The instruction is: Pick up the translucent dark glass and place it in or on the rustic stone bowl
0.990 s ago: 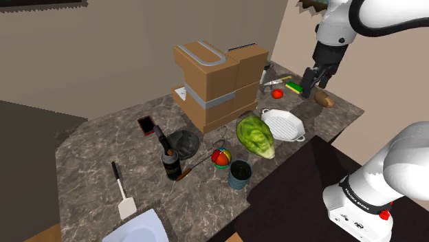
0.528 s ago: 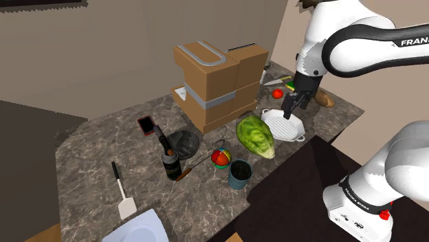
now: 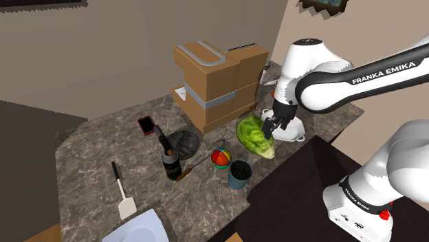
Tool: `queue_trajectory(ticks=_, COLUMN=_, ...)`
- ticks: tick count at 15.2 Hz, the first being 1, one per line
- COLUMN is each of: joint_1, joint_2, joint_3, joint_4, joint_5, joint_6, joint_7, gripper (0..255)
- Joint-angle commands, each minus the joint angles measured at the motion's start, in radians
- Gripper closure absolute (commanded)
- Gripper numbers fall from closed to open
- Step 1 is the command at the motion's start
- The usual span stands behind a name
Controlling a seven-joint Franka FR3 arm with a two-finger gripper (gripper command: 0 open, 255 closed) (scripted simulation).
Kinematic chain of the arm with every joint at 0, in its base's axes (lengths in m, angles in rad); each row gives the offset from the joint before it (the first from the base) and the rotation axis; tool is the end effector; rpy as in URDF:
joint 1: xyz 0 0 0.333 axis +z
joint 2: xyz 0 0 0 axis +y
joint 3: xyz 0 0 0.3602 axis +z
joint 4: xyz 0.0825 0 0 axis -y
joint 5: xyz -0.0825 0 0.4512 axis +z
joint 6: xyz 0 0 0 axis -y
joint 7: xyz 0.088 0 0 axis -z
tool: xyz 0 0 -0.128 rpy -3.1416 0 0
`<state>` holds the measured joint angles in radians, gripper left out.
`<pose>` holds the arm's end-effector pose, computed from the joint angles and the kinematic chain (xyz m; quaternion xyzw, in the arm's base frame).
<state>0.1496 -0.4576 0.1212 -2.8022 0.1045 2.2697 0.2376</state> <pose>0.3604 0.0980 0.3009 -0.9989 0.0258 0.0397 0.0023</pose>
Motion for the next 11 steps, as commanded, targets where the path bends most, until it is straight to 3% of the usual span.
queue_trajectory(ticks=1, joint_1=0.019, joint_2=0.066, joint_3=0.019, joint_4=-0.018, joint_5=0.024, joint_6=0.094, joint_7=0.015, gripper=0)
queue_trajectory(ticks=11, joint_1=0.091, joint_2=0.521, joint_3=0.099, joint_4=0.041, joint_5=0.087, joint_6=0.527, joint_7=0.087, gripper=0)
